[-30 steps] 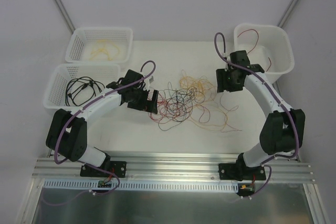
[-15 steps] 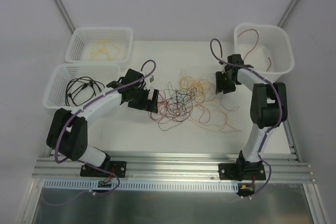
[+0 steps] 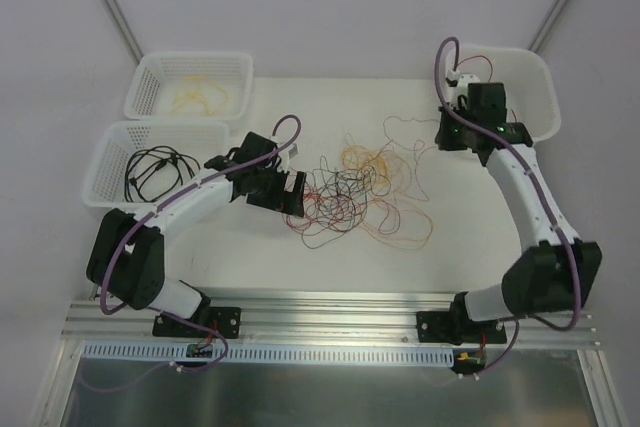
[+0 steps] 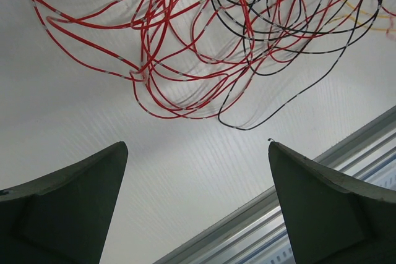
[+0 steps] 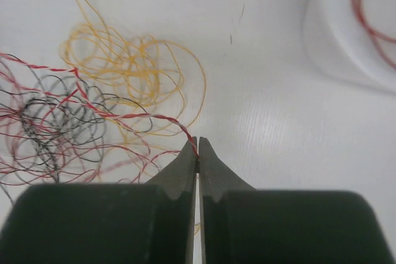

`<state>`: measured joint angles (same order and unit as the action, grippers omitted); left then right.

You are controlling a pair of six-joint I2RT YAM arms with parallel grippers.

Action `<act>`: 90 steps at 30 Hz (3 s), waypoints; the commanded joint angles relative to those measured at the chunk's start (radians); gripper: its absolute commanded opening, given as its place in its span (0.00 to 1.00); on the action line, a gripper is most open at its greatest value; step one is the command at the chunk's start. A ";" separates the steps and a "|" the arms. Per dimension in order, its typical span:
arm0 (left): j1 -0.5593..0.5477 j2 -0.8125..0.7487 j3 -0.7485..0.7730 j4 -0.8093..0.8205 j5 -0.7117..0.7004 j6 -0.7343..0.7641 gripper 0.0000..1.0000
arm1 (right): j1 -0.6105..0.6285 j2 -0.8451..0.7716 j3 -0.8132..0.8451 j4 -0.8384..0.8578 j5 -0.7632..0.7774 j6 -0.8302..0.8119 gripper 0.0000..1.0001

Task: Untangle the cables

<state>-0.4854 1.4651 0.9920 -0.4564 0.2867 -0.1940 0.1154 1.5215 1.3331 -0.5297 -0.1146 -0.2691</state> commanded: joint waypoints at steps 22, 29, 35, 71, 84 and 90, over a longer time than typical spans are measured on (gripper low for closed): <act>-0.022 -0.186 -0.023 0.041 -0.034 0.025 0.99 | -0.032 -0.244 0.502 -0.224 0.388 0.130 0.01; -0.024 -0.184 -0.024 0.039 -0.041 0.028 0.99 | -0.104 -0.097 0.523 -0.006 0.492 0.166 0.02; -0.024 -0.163 -0.023 0.039 -0.023 0.033 0.99 | -0.195 0.073 0.639 0.132 0.593 0.203 0.04; -0.022 -0.104 -0.010 0.039 0.072 0.013 0.99 | -0.318 0.473 0.707 0.363 0.436 0.117 0.66; -0.024 -0.173 -0.019 0.041 0.025 -0.016 0.99 | -0.064 0.057 0.295 0.099 -0.054 0.352 0.88; -0.024 -0.178 -0.019 0.041 0.006 -0.024 0.99 | 0.179 -0.092 0.006 0.062 0.021 0.387 0.88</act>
<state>-0.4984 1.3205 0.9752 -0.4271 0.3096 -0.2020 0.2180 1.4952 1.4422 -0.3954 -0.1009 0.0658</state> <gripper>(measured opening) 0.991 0.880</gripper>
